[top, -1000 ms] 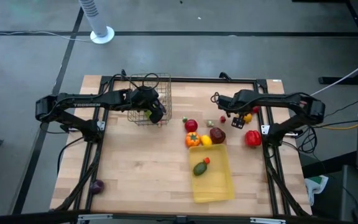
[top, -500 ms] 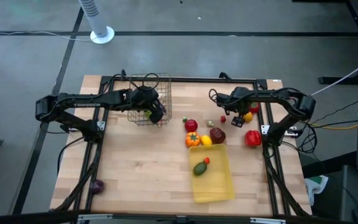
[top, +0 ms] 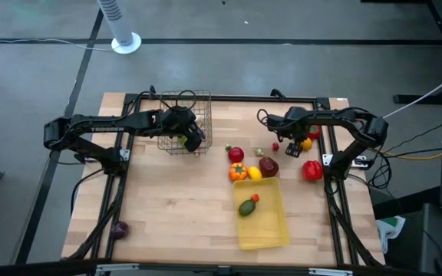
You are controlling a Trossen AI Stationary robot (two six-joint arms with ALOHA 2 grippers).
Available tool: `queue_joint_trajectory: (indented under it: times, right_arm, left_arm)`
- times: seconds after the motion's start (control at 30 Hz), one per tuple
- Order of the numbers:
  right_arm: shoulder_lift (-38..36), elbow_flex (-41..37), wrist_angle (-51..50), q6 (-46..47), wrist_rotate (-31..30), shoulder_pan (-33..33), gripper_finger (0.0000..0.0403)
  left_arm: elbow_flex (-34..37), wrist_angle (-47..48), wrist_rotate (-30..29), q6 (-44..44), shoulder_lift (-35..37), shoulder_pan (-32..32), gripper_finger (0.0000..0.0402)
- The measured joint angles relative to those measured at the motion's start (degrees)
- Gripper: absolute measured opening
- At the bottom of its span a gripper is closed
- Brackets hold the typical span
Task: Sort produce into baskets
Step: Put the right lemon into the yellow bin
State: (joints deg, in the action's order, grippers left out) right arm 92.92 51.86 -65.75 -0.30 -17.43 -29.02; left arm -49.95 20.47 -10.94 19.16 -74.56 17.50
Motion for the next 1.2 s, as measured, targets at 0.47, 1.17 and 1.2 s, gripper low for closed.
queue_joint_trajectory:
  times: [0.47, 1.17, 1.2]
  right_arm:
    - [-0.16, 0.11, -0.36, 0.0, 3.25, 0.11, 0.0207]
    - [-2.32, 7.18, -2.88, -0.04, 21.32, 0.18, 0.0204]
    - [-2.57, 8.05, -3.1, -0.02, 22.21, 0.3, 0.0204]
  left_arm:
    - [0.0, 0.0, 0.0, 0.0, 0.0, 0.0, 0.0328]
    - [0.0, 0.0, 0.0, 0.0, 0.0, 0.0, 0.0328]
    - [0.0, 0.0, 0.0, -0.02, 0.0, 0.0, 0.0328]
